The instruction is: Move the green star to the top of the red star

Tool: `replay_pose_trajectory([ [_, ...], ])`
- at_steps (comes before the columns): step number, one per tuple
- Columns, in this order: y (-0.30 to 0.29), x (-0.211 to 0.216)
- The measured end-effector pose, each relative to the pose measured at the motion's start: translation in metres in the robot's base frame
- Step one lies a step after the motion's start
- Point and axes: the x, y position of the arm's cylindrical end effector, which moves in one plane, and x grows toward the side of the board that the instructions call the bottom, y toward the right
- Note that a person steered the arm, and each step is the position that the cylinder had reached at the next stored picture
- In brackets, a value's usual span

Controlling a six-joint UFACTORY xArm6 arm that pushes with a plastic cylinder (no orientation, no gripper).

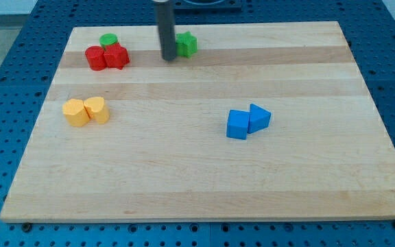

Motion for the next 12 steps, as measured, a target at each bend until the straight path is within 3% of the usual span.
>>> replay_pose_trajectory([
  [1,0.025,0.019],
  [2,0.084,0.024],
  [3,0.096,-0.005],
  [5,0.012,-0.011],
  [7,0.116,-0.025],
  [8,0.104,-0.044],
  [10,-0.007,-0.045],
  [12,-0.013,-0.064],
])
